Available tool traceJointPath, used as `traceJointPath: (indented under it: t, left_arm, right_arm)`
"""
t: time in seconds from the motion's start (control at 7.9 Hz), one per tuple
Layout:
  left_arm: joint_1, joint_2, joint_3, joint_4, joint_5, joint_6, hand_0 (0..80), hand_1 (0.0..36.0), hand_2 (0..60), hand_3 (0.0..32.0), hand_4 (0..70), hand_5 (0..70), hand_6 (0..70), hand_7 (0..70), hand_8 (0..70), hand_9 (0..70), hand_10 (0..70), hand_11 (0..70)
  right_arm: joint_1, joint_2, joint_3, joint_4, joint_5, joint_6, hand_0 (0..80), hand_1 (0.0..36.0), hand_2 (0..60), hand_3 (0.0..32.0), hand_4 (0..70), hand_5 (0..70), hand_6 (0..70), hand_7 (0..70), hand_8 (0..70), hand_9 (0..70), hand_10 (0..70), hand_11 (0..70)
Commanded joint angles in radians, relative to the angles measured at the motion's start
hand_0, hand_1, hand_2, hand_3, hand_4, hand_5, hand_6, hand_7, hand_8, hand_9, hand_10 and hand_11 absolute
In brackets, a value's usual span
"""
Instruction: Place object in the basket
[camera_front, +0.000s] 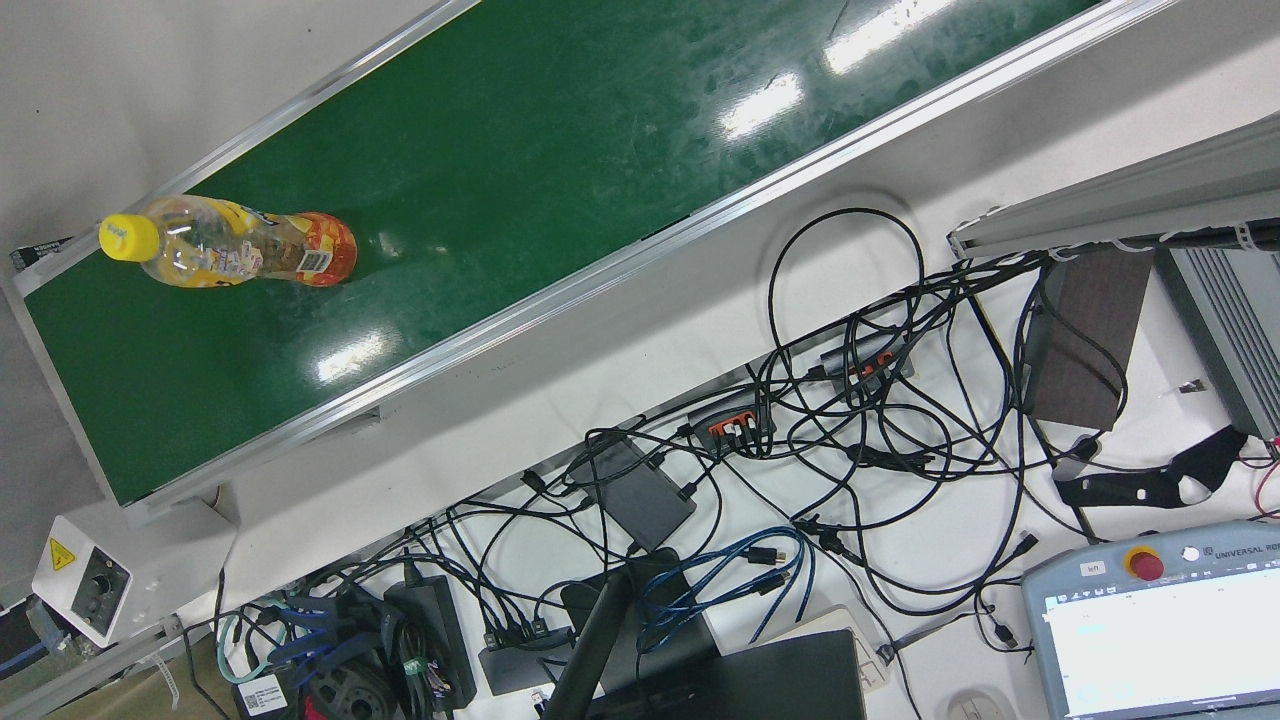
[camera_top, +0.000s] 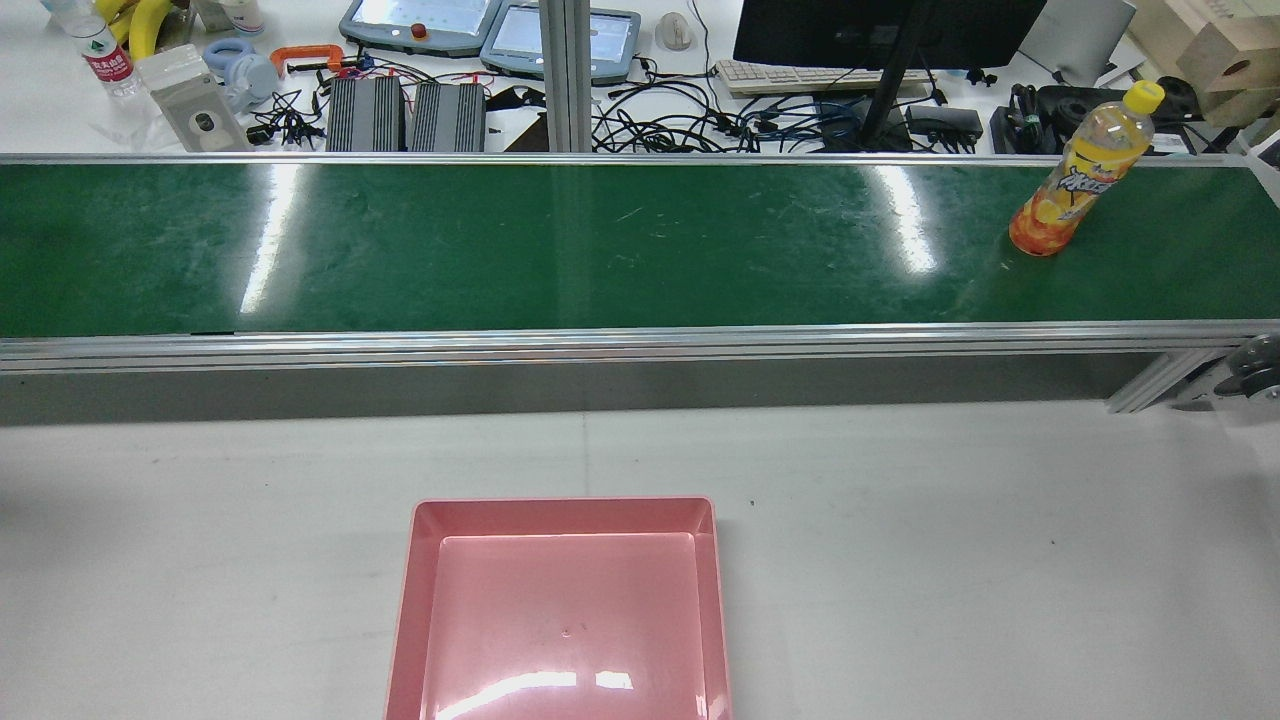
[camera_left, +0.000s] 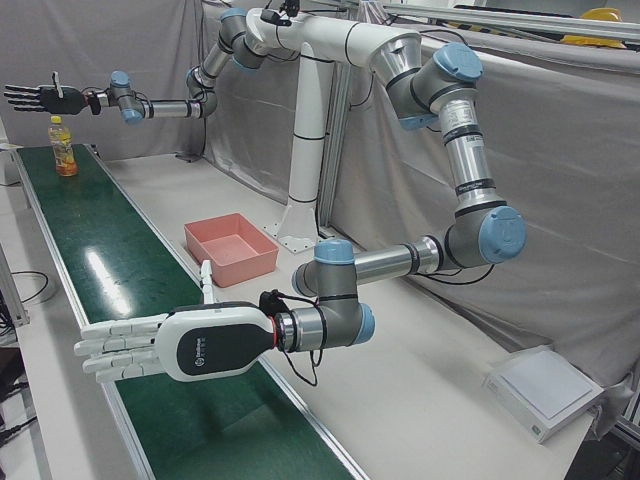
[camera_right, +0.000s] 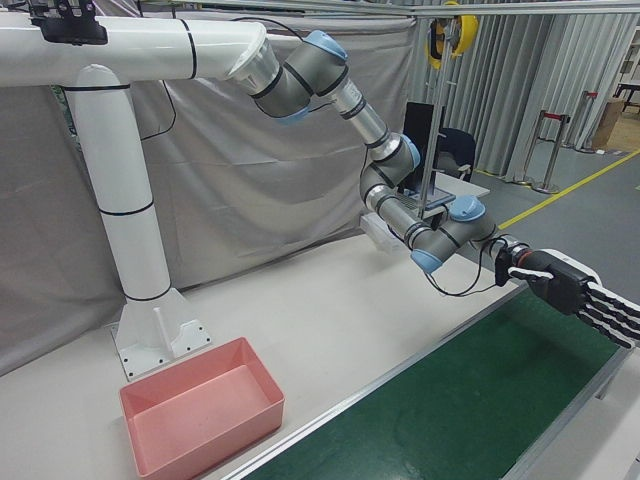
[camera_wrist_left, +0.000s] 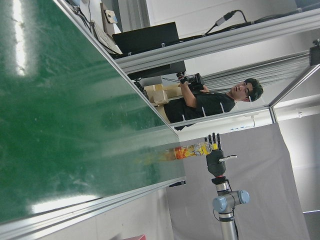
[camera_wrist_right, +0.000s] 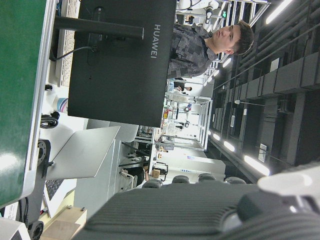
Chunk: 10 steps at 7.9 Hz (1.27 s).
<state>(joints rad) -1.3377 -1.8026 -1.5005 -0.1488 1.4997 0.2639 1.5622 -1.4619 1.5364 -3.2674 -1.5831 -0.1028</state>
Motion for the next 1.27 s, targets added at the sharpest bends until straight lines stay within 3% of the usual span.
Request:
traceJointPath:
  t: [0.0, 0.51, 0.76, 1.14]
  left_arm:
    - [0.002, 0.002, -0.001, 0.000, 0.000, -0.002, 45.3, 3.8, 0.0, 0.0, 0.3, 0.8, 0.0, 0.0, 0.0, 0.0, 2.2, 4.3]
    - [0.003, 0.029, -0.021, -0.002, 0.000, -0.002, 45.8, 4.1, 0.0, 0.0, 0.8, 1.4, 0.0, 0.0, 0.0, 0.0, 2.2, 4.3]
    - [0.079, 0.028, -0.017, 0.040, 0.002, 0.000, 46.1, 4.3, 0.0, 0.0, 0.6, 1.3, 0.0, 0.0, 0.0, 0.0, 2.6, 5.0]
    - [0.084, 0.025, -0.017, 0.054, 0.005, 0.003, 46.3, 4.6, 0.0, 0.0, 1.7, 2.4, 0.0, 0.0, 0.0, 0.0, 2.7, 5.2]
  right_arm:
    - [-0.001, 0.000, -0.001, 0.000, 0.000, 0.000, 0.0, 0.0, 0.0, 0.0, 0.0, 0.0, 0.0, 0.0, 0.0, 0.0, 0.0, 0.0]
    - [-0.001, 0.000, -0.001, 0.000, 0.000, 0.000, 0.0, 0.0, 0.0, 0.0, 0.0, 0.0, 0.0, 0.0, 0.0, 0.0, 0.0, 0.0]
    - [-0.001, 0.000, -0.001, 0.000, 0.000, 0.000, 0.0, 0.0, 0.0, 0.0, 0.0, 0.0, 0.0, 0.0, 0.0, 0.0, 0.0, 0.0]
    - [-0.001, 0.000, -0.001, 0.000, 0.000, 0.000, 0.0, 0.0, 0.0, 0.0, 0.0, 0.0, 0.0, 0.0, 0.0, 0.0, 0.0, 0.0]
